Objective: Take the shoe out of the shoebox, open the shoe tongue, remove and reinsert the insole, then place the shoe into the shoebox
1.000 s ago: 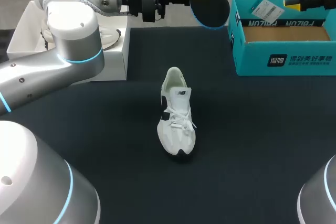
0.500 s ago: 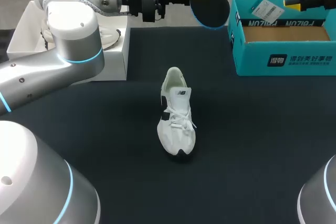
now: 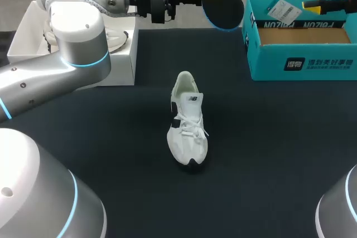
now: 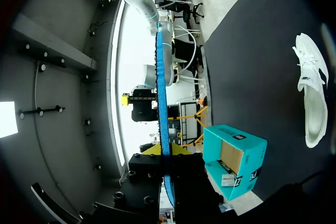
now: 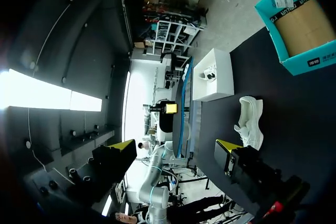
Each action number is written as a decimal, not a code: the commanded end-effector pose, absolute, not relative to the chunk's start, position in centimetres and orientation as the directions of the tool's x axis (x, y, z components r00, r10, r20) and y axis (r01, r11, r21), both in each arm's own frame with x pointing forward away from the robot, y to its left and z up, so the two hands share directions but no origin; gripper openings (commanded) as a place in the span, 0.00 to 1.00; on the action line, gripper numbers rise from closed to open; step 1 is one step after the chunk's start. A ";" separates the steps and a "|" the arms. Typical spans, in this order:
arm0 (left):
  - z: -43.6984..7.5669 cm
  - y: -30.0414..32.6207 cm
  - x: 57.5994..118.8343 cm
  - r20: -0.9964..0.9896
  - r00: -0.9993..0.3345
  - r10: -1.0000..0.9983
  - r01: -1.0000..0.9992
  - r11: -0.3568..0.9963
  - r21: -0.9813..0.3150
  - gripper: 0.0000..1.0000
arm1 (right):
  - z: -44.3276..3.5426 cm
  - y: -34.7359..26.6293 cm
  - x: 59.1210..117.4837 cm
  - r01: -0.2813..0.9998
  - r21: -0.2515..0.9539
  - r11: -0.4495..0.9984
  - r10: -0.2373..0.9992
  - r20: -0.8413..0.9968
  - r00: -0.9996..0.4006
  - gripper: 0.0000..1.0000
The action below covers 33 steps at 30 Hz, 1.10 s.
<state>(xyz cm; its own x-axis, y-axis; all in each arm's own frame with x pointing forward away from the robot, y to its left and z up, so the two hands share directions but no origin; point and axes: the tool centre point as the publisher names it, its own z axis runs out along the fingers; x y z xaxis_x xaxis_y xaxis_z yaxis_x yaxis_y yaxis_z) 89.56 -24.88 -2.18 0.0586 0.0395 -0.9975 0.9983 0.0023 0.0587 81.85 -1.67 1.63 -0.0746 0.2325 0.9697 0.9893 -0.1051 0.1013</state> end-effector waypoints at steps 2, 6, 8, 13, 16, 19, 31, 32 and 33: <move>-2.1 -24.9 89.4 -0.997 0.059 0.043 0.998 0.005 0.059 0.00 | 0.3 -1.3 80.4 0.988 0.125 -0.086 0.263 0.960 -0.099 1.00; -2.1 -24.9 89.4 -0.997 0.059 0.043 0.998 0.005 0.059 0.00 | 0.0 -1.2 80.4 0.984 0.147 -0.098 0.300 0.947 -0.112 1.00; -2.1 -24.9 89.4 -0.997 0.059 0.043 0.998 0.005 0.059 0.00 | 0.0 -1.2 80.4 0.984 0.147 -0.098 0.300 0.947 -0.112 1.00; -2.1 -24.9 89.4 -0.997 0.059 0.043 0.998 0.005 0.059 0.00 | 0.0 -1.2 80.4 0.984 0.147 -0.098 0.300 0.947 -0.112 1.00; -1.2 -25.0 89.4 -0.967 -0.251 -0.040 0.963 0.087 -0.253 0.00 | 0.0 -1.2 80.4 0.984 0.147 -0.098 0.300 0.947 -0.112 1.00; -0.8 -25.0 88.8 -0.822 -0.550 -0.149 0.824 0.067 -0.563 0.00 | 0.0 -1.2 80.4 0.984 0.147 -0.098 0.300 0.947 -0.112 1.00; 0.1 -24.5 88.3 -0.503 -0.843 -0.191 0.518 -0.033 -0.855 0.00 | 0.0 -1.2 80.4 0.984 0.147 -0.098 0.300 0.947 -0.112 1.00; 0.1 -24.5 88.3 -0.503 -0.843 -0.191 0.518 -0.033 -0.855 0.00 | 0.0 -1.2 80.4 0.984 0.147 -0.098 0.300 0.947 -0.112 1.00; 0.1 -24.5 88.3 -0.503 -0.843 -0.191 0.518 -0.033 -0.855 0.00 | 0.0 -1.2 80.4 0.984 0.147 -0.098 0.300 0.947 -0.112 1.00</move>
<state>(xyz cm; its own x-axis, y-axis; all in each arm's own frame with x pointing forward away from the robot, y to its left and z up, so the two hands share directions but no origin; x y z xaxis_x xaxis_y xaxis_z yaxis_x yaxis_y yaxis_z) 88.63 -24.48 0.04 -0.5179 -0.1145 -0.8477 0.8515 0.0256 -0.5237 80.42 -1.23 0.04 -0.1121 0.2997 0.9474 0.9844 -0.0963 0.1470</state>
